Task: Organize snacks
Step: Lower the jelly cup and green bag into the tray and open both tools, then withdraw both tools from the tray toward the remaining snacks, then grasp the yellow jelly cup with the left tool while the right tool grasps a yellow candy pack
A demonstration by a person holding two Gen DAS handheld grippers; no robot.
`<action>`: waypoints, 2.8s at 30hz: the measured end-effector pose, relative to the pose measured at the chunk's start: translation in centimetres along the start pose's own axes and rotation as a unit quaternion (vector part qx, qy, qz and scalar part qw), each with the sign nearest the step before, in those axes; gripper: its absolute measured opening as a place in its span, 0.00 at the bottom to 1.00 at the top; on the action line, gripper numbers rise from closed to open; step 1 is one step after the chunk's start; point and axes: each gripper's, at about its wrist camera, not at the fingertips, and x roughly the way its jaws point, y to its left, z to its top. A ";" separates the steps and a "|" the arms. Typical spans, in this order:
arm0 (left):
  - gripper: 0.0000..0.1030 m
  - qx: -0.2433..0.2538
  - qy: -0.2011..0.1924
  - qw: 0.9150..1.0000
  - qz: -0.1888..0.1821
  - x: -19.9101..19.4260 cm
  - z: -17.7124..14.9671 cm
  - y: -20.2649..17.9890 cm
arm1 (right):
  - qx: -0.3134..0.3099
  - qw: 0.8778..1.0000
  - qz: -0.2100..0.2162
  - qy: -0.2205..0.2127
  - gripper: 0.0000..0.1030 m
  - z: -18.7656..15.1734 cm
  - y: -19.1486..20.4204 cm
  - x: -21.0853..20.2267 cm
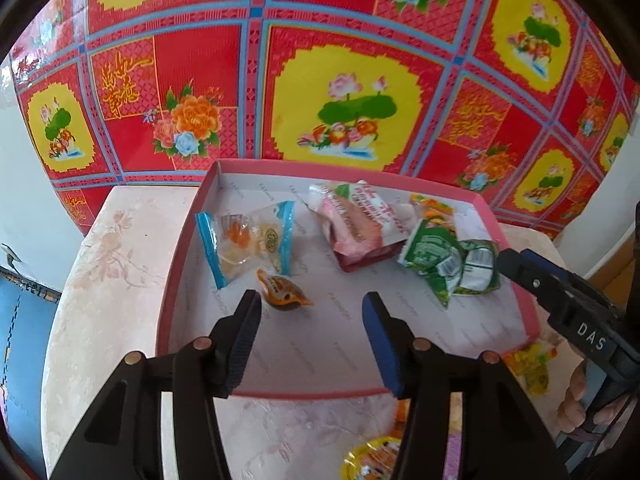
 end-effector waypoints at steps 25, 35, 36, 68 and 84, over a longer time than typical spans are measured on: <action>0.54 0.014 -0.005 1.000 -0.021 -4.0 -3.0 -1.3 | 0.027 0.999 -0.002 -0.026 0.50 -4.8 -0.8 -6.7; 0.54 0.016 0.019 0.999 -0.028 -3.9 -5.2 -1.5 | 0.034 0.999 -0.016 -0.016 0.50 -6.9 -2.0 -7.6; 0.54 0.016 0.021 0.999 -0.028 -3.8 -5.4 -1.5 | 0.034 0.999 -0.019 -0.015 0.50 -7.0 -2.1 -7.7; 0.26 0.051 0.028 0.998 0.015 -2.7 -7.6 -2.4 | 0.008 0.997 -0.064 0.034 0.34 -9.2 -2.2 -4.6; 0.22 0.019 0.016 1.000 0.005 -4.7 -7.8 -0.7 | -0.043 0.999 -0.021 0.024 0.31 -9.7 2.8 -6.8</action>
